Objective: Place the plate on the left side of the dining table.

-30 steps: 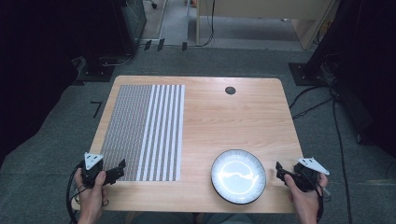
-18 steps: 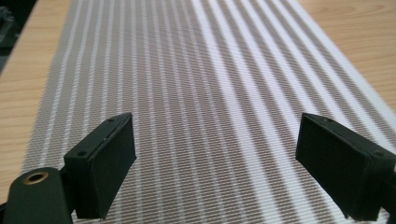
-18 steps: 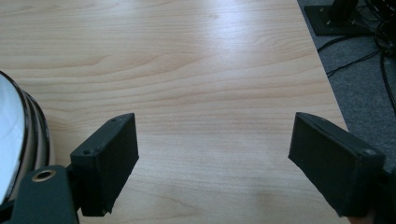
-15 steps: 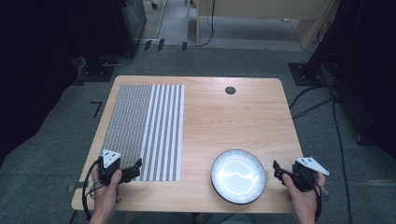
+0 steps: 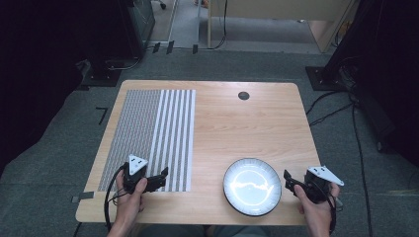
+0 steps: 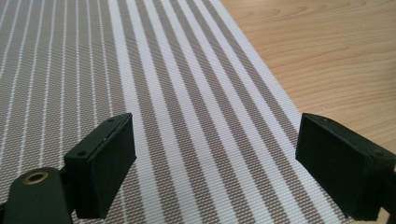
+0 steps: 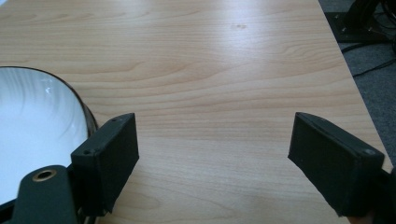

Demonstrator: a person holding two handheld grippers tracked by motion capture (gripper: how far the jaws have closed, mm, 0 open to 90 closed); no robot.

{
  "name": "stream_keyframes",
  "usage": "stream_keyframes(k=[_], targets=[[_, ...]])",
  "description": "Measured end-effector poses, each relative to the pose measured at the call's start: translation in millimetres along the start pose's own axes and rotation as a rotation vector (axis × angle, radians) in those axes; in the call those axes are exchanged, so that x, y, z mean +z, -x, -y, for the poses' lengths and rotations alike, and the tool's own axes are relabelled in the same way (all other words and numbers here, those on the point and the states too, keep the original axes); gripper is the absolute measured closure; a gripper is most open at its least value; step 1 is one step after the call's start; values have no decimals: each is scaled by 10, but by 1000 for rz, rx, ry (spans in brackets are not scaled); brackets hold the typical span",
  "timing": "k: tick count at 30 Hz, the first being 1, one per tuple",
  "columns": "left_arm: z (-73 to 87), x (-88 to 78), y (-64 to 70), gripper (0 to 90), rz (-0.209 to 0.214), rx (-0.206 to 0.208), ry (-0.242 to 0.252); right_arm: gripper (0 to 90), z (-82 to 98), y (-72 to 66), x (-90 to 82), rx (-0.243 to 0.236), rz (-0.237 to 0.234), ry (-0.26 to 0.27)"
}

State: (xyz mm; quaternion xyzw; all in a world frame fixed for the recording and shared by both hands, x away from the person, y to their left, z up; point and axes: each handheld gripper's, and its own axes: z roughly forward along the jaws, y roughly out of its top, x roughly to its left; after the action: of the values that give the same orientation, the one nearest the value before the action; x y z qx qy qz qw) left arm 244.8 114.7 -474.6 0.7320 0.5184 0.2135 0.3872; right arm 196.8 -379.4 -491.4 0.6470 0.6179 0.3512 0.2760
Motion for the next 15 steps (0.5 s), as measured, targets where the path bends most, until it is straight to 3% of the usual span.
stream_keyframes(k=[11,15], targets=[[-37,105,266,119,45,30,-3,163,-18,-127,-50,-10,-25,18],[-86,155,412,119,96,20,1,164,-29,-172,-65,12,-38,34]])
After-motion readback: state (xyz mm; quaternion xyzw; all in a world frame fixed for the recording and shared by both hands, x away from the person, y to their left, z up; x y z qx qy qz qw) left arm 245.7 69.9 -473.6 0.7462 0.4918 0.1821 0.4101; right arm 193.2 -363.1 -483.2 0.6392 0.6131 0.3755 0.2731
